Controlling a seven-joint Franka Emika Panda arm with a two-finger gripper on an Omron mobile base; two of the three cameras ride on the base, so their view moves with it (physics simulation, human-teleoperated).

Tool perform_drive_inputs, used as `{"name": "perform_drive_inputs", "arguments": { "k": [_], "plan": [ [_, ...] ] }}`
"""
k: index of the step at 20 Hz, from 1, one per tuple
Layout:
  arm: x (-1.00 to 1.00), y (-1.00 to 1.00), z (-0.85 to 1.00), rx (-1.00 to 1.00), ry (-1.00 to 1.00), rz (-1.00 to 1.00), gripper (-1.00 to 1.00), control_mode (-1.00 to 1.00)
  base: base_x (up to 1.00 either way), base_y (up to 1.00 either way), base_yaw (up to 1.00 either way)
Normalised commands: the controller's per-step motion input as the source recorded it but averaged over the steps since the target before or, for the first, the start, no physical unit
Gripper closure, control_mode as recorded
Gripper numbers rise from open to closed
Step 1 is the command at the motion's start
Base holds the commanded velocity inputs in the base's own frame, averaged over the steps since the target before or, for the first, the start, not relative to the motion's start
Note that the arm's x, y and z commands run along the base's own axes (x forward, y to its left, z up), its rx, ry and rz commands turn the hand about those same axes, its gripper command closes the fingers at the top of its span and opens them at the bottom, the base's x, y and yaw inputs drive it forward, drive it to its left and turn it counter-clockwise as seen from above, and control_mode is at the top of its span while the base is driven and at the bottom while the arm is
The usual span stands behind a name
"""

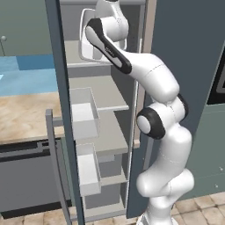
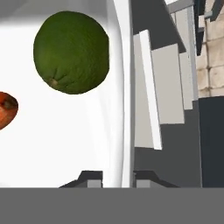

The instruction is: Take the carrot and lime out of the freezer and place them in the tupperware container on the counter. Then put the tupperware containing the vegetables back in the freezer.

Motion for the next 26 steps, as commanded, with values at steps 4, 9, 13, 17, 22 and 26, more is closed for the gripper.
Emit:
{"name": "perform_drive_inputs", "arguments": {
  "k": [4,9,13,17,22,26],
  "plan": [
    [0.38,0.0,0.0,-0.05,-0.08,0.03,1.0,-1.0,0.0,0.0,0.0],
    [0.26,0.0,0.0,-0.01,-0.11,0.04,1.0,-1.0,0.0,0.0,0.0],
    [0.11,0.0,0.0,0.0,-0.02,0.01,-1.0,-1.0,0.0,0.0,0.0],
    [0.08,0.0,0.0,0.0,0.0,0.0,-1.0,-1.0,0.0,0.0,0.0],
    [0.02,0.0,0.0,0.0,-0.03,0.0,-1.0,-1.0,0.0,0.0,0.0],
    [-0.59,-0.01,0.02,-0.03,-0.17,0.0,-1.0,-1.0,0.0,0.0,0.0]
  ]
}}
